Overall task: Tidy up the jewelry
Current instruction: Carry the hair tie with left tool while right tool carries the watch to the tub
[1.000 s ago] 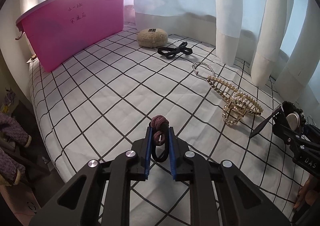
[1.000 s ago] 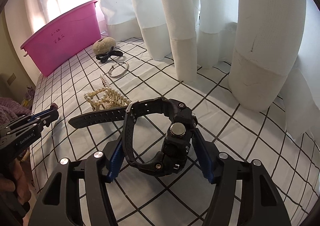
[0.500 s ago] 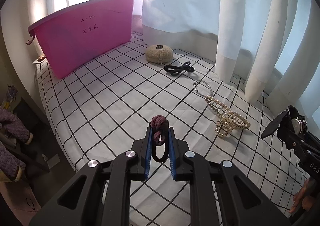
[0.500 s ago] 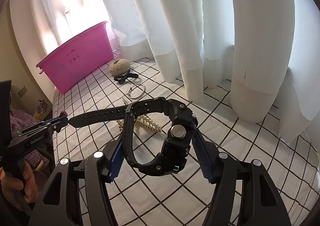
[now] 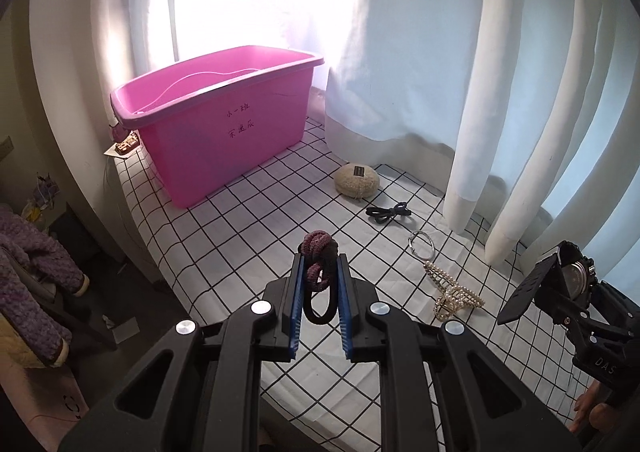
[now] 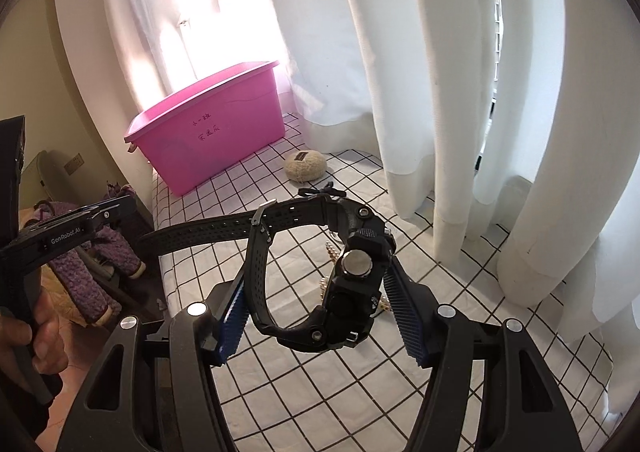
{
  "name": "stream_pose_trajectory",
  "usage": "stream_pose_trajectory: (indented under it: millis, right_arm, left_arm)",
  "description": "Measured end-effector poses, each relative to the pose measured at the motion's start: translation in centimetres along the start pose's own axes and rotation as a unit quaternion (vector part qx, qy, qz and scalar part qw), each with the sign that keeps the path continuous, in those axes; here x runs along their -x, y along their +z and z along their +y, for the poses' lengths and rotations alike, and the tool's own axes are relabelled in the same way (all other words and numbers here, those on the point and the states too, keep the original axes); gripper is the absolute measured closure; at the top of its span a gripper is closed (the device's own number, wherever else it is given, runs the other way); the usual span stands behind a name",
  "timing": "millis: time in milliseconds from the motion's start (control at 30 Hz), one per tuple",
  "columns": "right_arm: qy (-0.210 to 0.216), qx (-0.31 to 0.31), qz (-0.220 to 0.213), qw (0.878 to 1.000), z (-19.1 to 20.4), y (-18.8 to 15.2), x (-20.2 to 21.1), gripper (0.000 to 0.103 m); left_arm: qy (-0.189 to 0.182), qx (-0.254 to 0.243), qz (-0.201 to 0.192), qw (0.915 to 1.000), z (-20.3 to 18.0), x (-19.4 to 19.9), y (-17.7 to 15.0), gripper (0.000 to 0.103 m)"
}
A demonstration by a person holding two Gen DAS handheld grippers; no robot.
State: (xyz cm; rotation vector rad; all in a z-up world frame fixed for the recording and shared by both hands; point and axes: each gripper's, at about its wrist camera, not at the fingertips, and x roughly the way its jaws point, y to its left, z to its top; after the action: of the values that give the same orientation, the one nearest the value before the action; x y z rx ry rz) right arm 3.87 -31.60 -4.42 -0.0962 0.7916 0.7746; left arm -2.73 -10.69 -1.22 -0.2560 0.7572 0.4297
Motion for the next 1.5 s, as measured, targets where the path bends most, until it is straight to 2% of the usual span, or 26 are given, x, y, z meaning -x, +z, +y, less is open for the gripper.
stream_pose_trajectory:
  millis: [267, 567, 700, 833, 967, 1200, 1367, 1500]
  right_arm:
    - [0.037, -0.019, -0.021, 0.999, 7.4, 4.6, -2.5, 0.042]
    - [0.023, -0.056, -0.058, 0.996, 14.5, 11.0, -7.3, 0.042]
    - [0.022, -0.053, -0.061, 0.996, 16.5, 14.1, -9.4, 0.042]
    - [0.028, -0.042, -0.058, 0.997, 17.2, 17.4, -11.6, 0.042]
    - [0.045, -0.025, -0.06, 0.997, 17.4, 21.0, -13.8, 0.042]
    - [0.073, -0.008, -0.044, 0.996, 17.5, 26.6, -18.5, 0.042]
    - [0.079, -0.026, -0.018, 0.996, 17.7, 29.2, -22.5, 0.042]
    - [0.065, -0.029, 0.004, 0.997, 18.5, 30.6, -25.7, 0.042]
  left_arm:
    - [-0.017, -0.011, -0.004, 0.9998, 6.4, 0.4, 3.9, 0.087]
    - [-0.039, -0.037, -0.022, 0.9983, 14.3, -1.8, 10.6, 0.087]
    - [-0.026, -0.039, -0.029, 0.9985, 16.8, -3.3, 13.4, 0.087]
    - [-0.022, -0.02, -0.028, 0.9991, 18.5, -4.8, 16.0, 0.087]
    - [-0.001, 0.008, -0.031, 0.9995, 19.9, -6.2, 17.9, 0.087]
    - [0.028, 0.053, -0.006, 0.9982, 21.5, -9.0, 20.2, 0.087]
    - [0.034, 0.056, 0.02, 0.9977, 22.7, -11.4, 21.2, 0.087]
    - [0.03, 0.05, 0.037, 0.9976, 24.0, -13.7, 22.4, 0.087]
